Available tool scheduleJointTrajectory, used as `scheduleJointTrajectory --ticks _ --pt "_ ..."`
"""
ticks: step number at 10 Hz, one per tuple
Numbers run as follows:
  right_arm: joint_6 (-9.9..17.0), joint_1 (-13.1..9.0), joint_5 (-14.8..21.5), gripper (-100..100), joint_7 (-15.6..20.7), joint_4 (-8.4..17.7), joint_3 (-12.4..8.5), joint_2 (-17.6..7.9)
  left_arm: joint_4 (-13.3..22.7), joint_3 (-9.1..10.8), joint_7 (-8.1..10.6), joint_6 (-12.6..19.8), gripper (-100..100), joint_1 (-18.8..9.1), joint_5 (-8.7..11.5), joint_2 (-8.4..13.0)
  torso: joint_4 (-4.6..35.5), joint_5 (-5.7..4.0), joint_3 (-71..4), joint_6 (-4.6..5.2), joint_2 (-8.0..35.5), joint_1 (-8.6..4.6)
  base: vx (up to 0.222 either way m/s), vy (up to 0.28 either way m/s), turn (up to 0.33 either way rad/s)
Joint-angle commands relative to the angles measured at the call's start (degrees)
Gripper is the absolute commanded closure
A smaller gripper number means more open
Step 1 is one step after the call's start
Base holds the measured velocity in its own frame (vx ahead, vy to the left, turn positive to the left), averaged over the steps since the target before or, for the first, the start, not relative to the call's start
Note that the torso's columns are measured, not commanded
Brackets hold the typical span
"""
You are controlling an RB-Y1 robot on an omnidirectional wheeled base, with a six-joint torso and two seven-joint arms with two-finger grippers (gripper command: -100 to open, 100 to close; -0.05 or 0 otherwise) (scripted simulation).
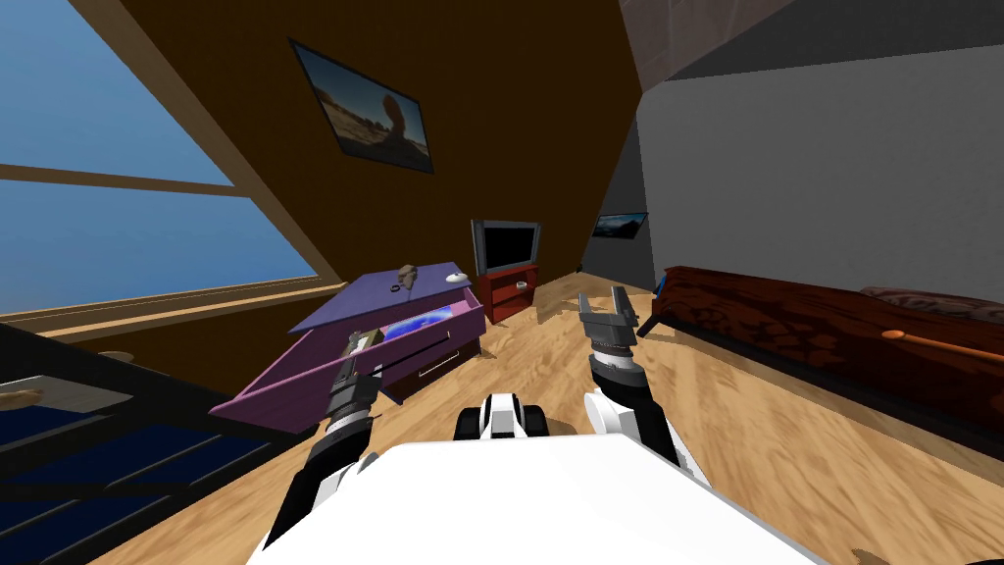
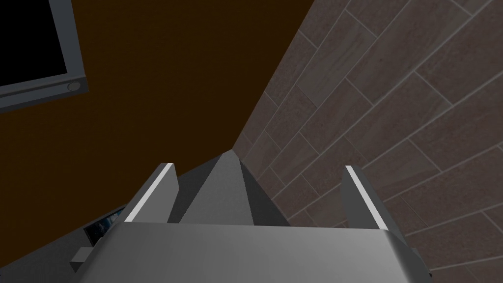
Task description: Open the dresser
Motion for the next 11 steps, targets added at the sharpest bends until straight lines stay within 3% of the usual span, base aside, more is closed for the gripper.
scheduleJointTrajectory --ticks 1,3,5,6,11 --pt "0.0 0.0 0.0 0 0.0 0.0 0.0 0.0 -4.03 0.43 0.26 2.2 -100 2.16 0.82 -0.04 0.02 0.01 0.08 -0.01 0.12 -0.05 0.024 -0.009 -0.014" --pt "0.0 0.0 0.0 0 0.0 0.0 0.0 0.0 -6.92 0.79 0.54 3.83 -100 3.81 1.48 0.06 0.15 -0.2 0.1 -0.06 0.26 -0.22 0.021 -0.012 -0.02" --pt "0.0 -0.01 0.0 0 0.0 0.0 0.0 0.0 -6.05 0.51 0.59 3.92 -100 3.97 1.41 0.0 0.25 -0.37 0.1 -0.06 0.33 -0.31 0.009 -0.005 0.001" --pt "0.0 -0.01 0.0 0 0.0 0.0 0.0 0.0 -6.01 0.48 0.59 4.11 0 4.08 1.42 -0.03 0.19 -0.27 0.11 -0.03 0.29 -0.28 0.0 0.0 0.0" --pt "0.0 -0.01 0.0 0 0.0 0.0 0.0 0.0 -5.59 0.35 0.56 4.47 0 4.26 1.4 -0.12 0.02 -0.03 0.02 -0.01 0.05 -0.06 0.0 0.0 0.0"
